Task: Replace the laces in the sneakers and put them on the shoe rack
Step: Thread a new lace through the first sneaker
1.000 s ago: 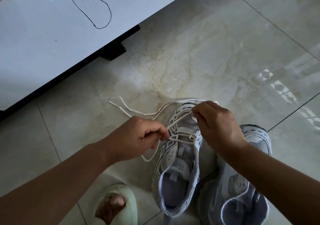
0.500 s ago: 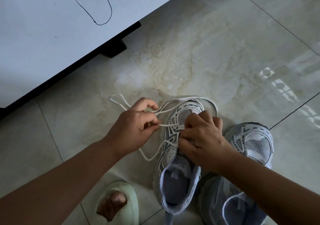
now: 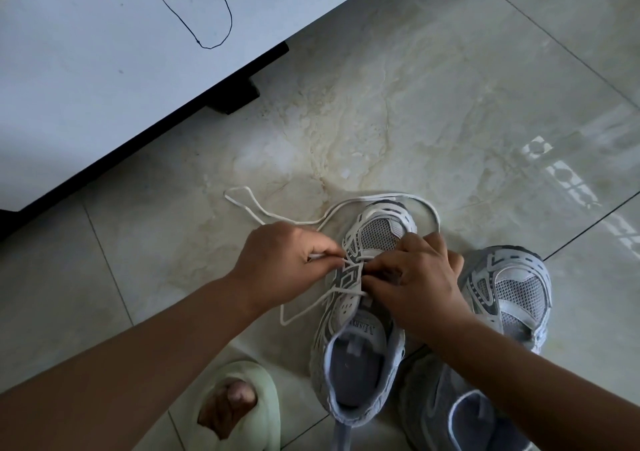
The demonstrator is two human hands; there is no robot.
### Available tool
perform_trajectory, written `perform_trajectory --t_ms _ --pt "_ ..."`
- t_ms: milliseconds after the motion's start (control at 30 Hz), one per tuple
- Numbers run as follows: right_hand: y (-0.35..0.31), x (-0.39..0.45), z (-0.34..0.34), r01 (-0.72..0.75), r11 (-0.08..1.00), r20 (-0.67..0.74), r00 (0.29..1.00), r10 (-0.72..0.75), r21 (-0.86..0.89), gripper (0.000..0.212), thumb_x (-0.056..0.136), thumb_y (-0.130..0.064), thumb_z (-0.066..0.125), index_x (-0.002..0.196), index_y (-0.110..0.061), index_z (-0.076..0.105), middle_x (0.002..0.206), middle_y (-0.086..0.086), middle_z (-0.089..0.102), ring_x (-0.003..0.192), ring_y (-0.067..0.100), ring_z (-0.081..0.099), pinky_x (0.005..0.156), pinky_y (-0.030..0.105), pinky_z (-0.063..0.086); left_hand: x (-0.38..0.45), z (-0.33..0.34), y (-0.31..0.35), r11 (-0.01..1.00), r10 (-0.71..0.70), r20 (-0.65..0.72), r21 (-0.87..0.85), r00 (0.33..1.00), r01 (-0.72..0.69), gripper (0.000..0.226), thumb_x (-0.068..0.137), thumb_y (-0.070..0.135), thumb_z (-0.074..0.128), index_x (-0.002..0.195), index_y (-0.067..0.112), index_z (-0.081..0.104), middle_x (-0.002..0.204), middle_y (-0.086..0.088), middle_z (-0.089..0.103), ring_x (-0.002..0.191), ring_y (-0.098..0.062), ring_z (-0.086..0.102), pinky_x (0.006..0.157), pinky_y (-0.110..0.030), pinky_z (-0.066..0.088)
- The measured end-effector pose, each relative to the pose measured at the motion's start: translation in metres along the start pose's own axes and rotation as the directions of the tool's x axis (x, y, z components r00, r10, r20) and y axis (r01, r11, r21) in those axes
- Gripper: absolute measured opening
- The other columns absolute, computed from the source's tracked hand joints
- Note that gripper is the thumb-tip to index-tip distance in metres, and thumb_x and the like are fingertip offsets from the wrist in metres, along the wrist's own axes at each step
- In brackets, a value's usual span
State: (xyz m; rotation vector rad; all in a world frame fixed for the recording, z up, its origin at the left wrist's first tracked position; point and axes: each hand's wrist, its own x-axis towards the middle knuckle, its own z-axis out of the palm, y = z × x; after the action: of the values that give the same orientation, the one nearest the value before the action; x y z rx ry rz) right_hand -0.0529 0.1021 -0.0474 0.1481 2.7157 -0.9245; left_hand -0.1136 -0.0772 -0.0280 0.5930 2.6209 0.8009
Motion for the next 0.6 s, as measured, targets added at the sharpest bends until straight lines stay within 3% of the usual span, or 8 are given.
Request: perform_trajectory --t_ms 200,600 --pt "0.0 0.002 0.004 -0.032 0.998 0.013 0.999 0.031 0.048 0.014 0.077 -0.042 0.068 0.089 -0.036 0.073 0.077 -0.017 0.038 0.094 0.006 0.021 0.072 0.025 0.01 0.003 0.004 0.0 0.992 0.085 0.079 0.088 0.993 -0.092 0.014 0.077 0.031 0.059 0.081 0.025 0.072 0.075 0.009 0.062 0.067 -0.013 0.059 0.059 -0.021 0.037" --pt "-0.001 0.0 0.005 -0.045 0.993 -0.011 0.999 0.047 0.11 0.013 0.076 -0.041 0.07 0.087 -0.035 0.074 0.076 -0.017 0.039 0.097 0.007 0.024 0.073 0.026 0.011 0.003 0.016 0.007 0.989 0.077 0.018 0.122 0.997 -0.079 0.013 0.075 0.027 0.06 0.077 0.021 0.071 0.07 0.004 0.062 0.064 -0.02 0.059 0.059 -0.025 0.04"
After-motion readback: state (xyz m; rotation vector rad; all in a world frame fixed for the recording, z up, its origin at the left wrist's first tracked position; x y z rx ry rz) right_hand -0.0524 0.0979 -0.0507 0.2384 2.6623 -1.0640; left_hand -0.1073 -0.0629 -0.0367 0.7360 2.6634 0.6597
